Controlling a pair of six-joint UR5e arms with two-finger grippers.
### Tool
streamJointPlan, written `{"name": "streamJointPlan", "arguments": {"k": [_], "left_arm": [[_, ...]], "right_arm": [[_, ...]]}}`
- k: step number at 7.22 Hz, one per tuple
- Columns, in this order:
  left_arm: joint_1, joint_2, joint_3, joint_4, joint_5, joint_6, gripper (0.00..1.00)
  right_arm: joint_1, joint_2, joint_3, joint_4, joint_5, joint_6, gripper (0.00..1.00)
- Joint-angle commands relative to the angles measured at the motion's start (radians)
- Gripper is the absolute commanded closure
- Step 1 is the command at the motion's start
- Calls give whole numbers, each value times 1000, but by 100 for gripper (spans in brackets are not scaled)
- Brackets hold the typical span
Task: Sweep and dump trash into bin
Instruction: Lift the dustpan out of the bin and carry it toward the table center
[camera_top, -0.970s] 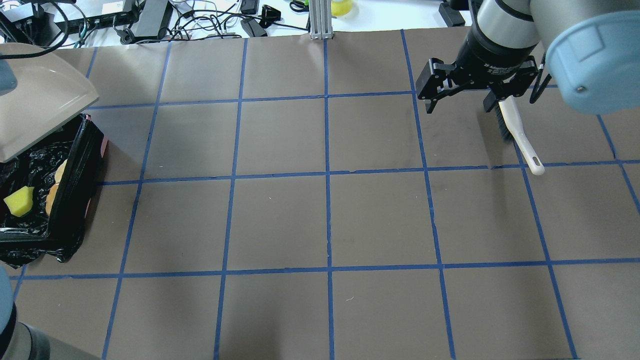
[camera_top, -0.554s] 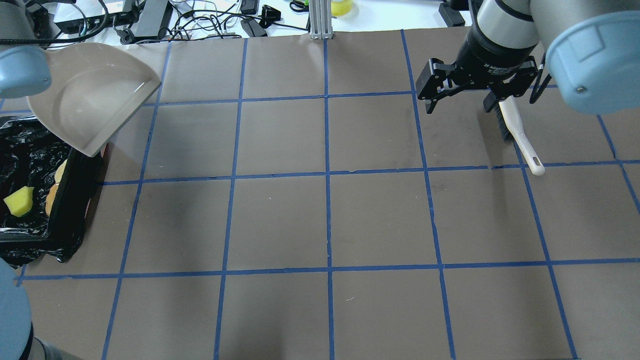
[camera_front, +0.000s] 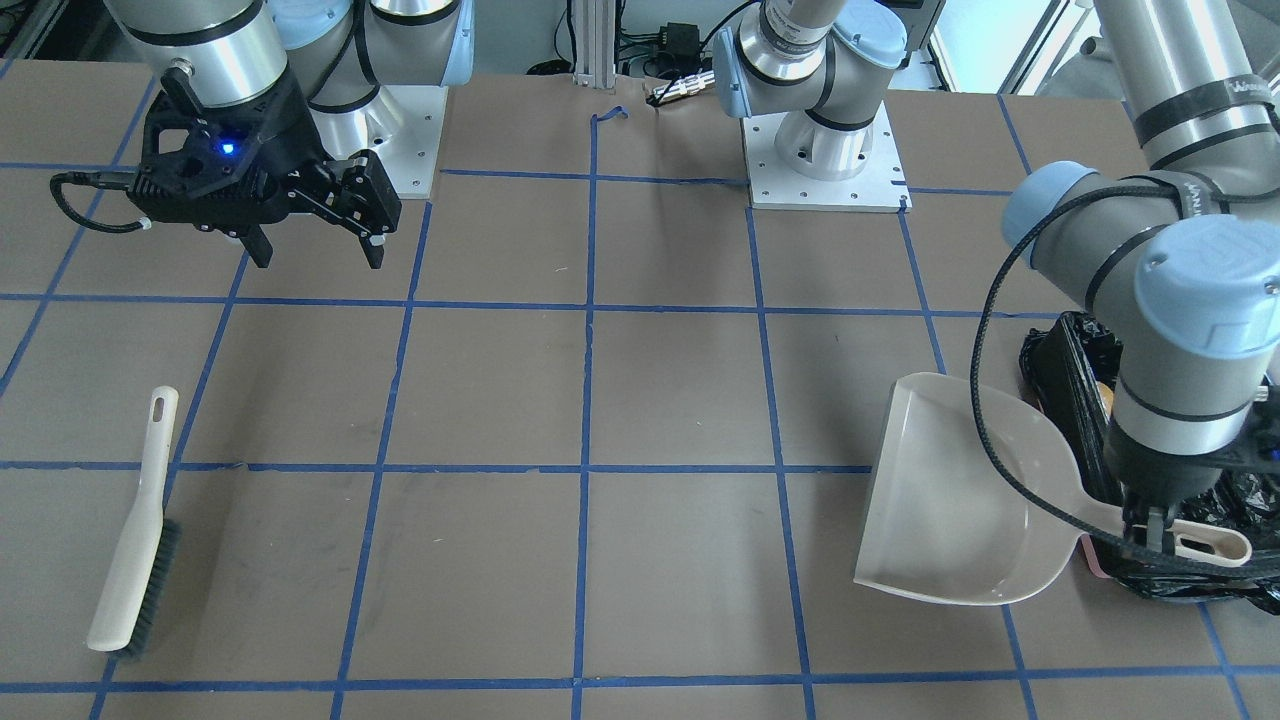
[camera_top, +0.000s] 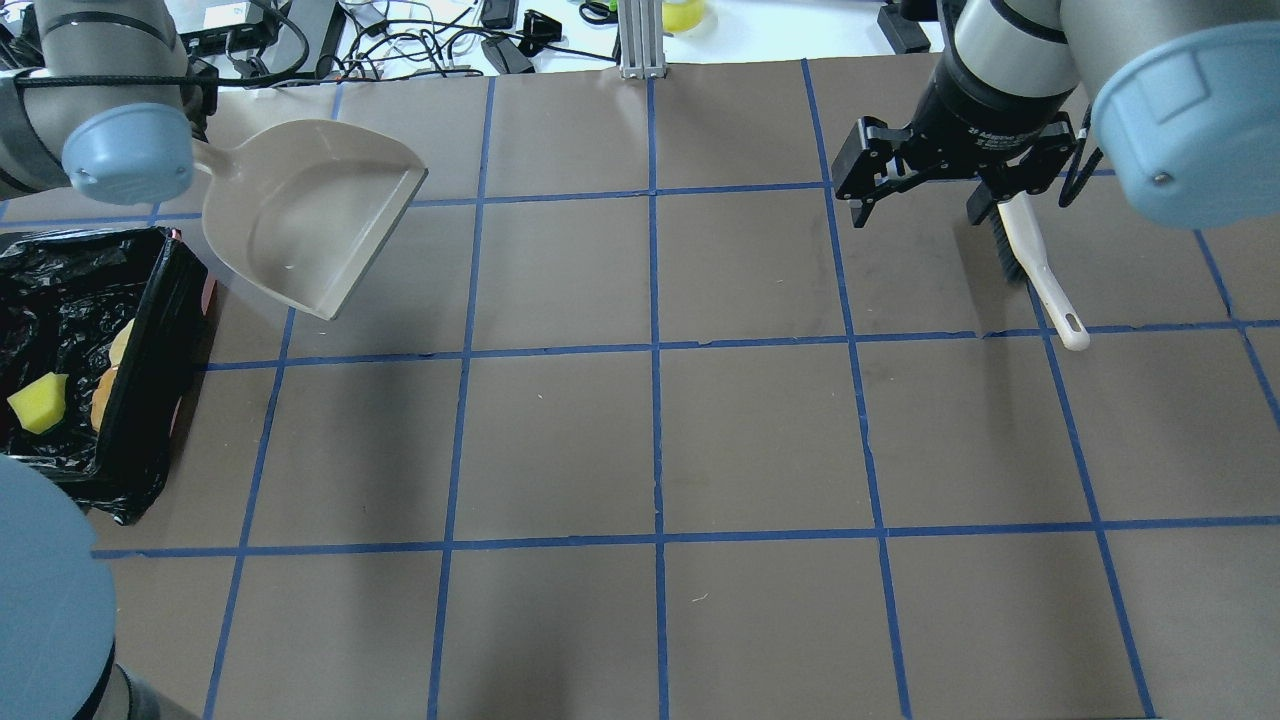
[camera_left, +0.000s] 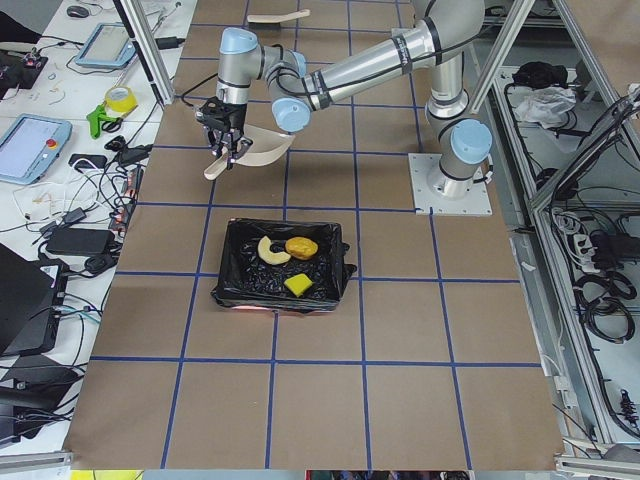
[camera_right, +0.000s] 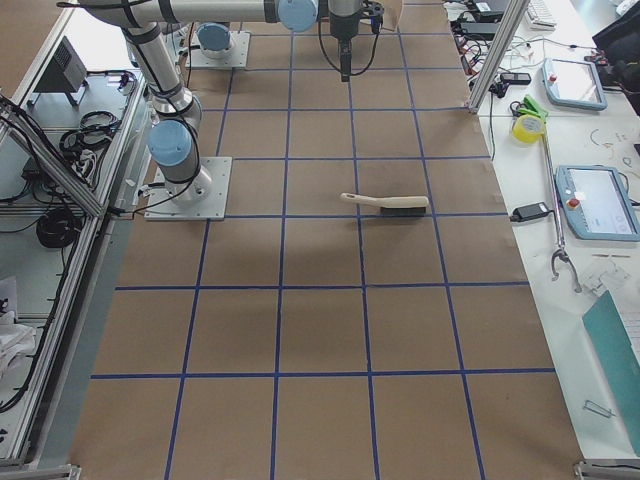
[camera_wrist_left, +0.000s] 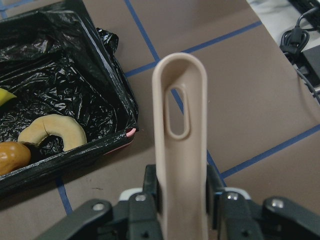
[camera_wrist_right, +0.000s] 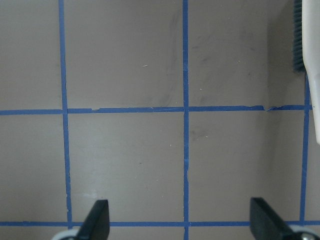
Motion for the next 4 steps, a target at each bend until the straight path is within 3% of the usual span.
{"name": "streamJointPlan", "arguments": {"k": [1, 4], "left_arm": [[-49, -45, -3, -2, -1, -95, 100], [-88, -99, -1, -1, -2, -223, 100]], "right_arm": [[0, 0, 0, 0, 1, 0, 0], [-3, -2, 6, 0, -1, -1, 0]]}}
